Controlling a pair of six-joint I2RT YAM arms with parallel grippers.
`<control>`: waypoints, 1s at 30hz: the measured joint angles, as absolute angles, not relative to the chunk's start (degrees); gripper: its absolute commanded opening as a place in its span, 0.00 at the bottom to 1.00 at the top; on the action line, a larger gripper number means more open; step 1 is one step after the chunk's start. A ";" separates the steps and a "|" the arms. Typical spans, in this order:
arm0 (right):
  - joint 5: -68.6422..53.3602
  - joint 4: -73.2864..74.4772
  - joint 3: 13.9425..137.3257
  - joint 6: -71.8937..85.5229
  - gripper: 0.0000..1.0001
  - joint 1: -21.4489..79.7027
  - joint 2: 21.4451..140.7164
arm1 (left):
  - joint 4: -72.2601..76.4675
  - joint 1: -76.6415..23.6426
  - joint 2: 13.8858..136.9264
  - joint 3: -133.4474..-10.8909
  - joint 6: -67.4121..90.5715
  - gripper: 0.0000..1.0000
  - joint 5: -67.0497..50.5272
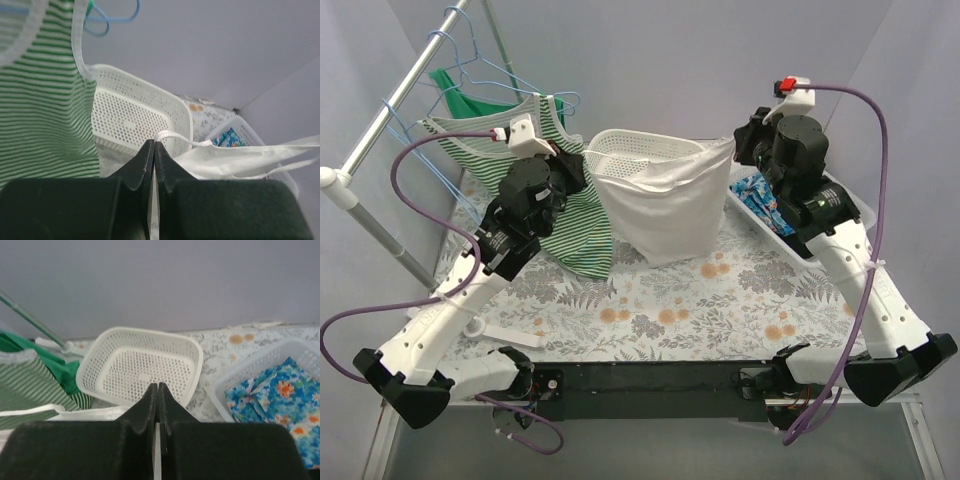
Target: Place the tank top on the hanger
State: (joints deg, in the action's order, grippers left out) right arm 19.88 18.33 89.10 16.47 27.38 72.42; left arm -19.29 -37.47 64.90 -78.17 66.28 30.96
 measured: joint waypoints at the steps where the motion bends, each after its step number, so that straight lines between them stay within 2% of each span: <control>1: 19.75 18.72 87.96 16.56 0.08 27.38 72.16 | -19.16 -37.41 64.64 -77.12 66.57 0.00 29.82; 6: 14.17 21.43 68.88 19.31 0.18 27.38 69.04 | -20.47 -37.34 57.93 -59.07 72.62 0.00 18.63; 7: 13.04 22.15 66.43 19.70 0.23 27.38 69.08 | -21.26 -37.34 56.18 -54.19 74.15 0.06 15.86; 9: 8.84 23.07 57.19 21.45 0.44 27.33 70.04 | -21.30 -37.36 52.95 -44.56 77.08 0.30 9.43; 10: 7.18 23.66 54.98 22.02 0.52 27.33 71.18 | -20.99 -37.52 51.75 -40.60 78.43 0.39 6.24; 11: 5.96 23.90 53.74 22.52 0.61 27.33 72.27 | -21.08 -37.71 50.89 -38.39 78.54 0.42 4.29; 13: 4.23 24.01 52.66 23.00 0.67 27.33 73.38 | -21.15 -38.02 49.30 -36.56 78.02 0.64 1.43; 15: 2.72 23.40 52.69 22.92 0.69 27.33 72.95 | -20.49 -38.26 47.44 -36.80 76.38 0.78 -0.51; 20: 0.60 22.81 52.66 23.07 0.69 27.33 70.00 | -22.09 -38.26 42.54 -40.53 71.70 0.82 -4.38; 23: -1.13 22.06 52.66 23.49 0.69 27.33 67.24 | -23.38 -38.26 40.73 -48.77 69.34 0.82 -5.19; 30: -2.44 21.82 52.66 23.77 0.69 27.33 66.37 | -23.14 -38.26 46.13 -67.94 64.42 0.82 -5.89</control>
